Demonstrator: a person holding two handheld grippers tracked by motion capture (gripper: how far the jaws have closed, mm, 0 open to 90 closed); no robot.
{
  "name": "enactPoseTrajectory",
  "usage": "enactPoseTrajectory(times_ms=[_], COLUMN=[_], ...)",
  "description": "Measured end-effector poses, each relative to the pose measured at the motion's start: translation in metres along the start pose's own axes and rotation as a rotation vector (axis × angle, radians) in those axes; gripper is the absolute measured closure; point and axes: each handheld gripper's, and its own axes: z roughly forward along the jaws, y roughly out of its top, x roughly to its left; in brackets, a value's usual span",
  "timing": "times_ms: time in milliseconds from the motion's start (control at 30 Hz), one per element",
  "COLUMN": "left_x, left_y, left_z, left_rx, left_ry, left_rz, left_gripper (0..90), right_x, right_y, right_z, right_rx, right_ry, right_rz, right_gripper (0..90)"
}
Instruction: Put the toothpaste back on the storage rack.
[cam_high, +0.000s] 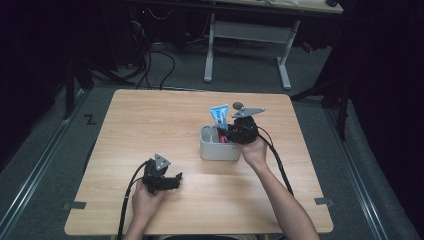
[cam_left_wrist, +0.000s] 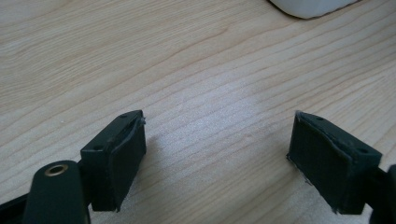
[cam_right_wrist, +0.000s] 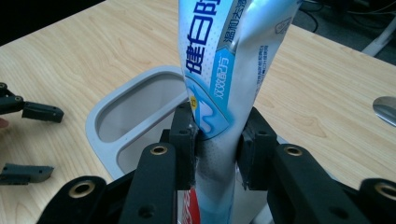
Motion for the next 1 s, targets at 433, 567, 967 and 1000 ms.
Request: enactPoseTrajectory(times_ms=[433,567,967,1000], left_x=[0.000,0.000,0.000,0.000], left_y=[0.000,0.000,0.000,0.000], left_z=[0.000,0.000,0.000,0.000], left_rx=[-0.001,0.000,0.000,0.000], left_ry=[0.000,0.000,0.000,0.000], left_rz=[-0.001,0.000,-0.002,-0.002], left_gripper=[19.2,19.2,19.2,19.2], right_x=[-0.001,-0.002,-0.005,-0.005], right_y=[-0.010,-0.012,-0.017,-0.017], right_z=[-0.001,-0.001,-0.020,-0.020], right_rx=[-0.010,-0.032,-0.094,-0.094], right_ry=[0.010,0.016,0.008,0.008], right_rz=[0.020,0.038,0.051,0.051], right_gripper=[67.9,63.1,52.7,52.7])
